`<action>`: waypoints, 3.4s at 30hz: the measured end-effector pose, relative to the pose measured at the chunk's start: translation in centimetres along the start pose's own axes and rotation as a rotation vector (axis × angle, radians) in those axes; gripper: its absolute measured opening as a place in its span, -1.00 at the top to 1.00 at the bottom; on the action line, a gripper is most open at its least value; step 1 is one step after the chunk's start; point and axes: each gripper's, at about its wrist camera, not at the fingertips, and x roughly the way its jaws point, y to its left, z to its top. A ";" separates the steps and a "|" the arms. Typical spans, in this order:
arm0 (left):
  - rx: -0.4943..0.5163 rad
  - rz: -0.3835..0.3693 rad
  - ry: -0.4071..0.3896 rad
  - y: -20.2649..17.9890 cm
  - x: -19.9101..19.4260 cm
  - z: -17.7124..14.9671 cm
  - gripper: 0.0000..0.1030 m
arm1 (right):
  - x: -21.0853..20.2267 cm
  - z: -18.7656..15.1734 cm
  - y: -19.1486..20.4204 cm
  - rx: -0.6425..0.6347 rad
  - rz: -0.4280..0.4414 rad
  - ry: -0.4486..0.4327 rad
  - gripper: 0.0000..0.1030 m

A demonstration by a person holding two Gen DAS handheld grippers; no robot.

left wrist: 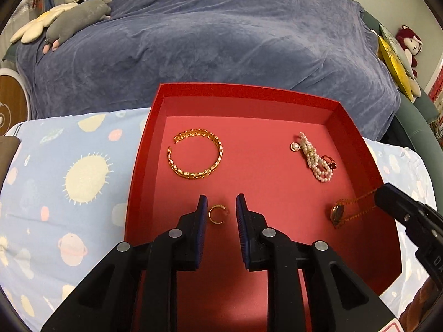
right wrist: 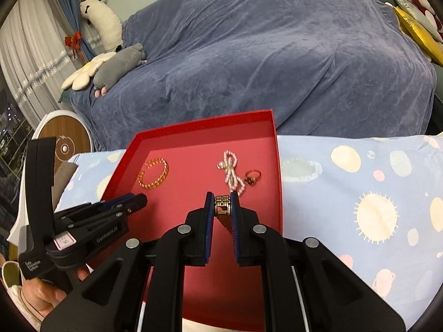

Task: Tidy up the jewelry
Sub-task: 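Carry the earring with the left tool into the red box while the right tool drops the watch there, then move the right tool to the dark beaded bracelet while the left tool approaches the gold chain, then grasp the beaded bracelet with the right tool while the left tool grasps the gold chain necklace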

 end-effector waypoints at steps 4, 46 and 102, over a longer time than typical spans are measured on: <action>0.031 0.032 -0.047 -0.4 -1.1 -1.2 -0.11 | -0.9 -2.4 0.2 -0.040 0.012 0.036 0.77; 0.057 0.045 -0.021 2.1 -12.1 -18.7 -0.34 | -6.3 -15.5 5.2 -0.049 0.089 0.157 0.39; 0.080 -0.024 0.016 -0.4 -10.7 -19.2 -0.34 | -10.0 -14.1 1.8 -0.033 0.018 0.106 0.86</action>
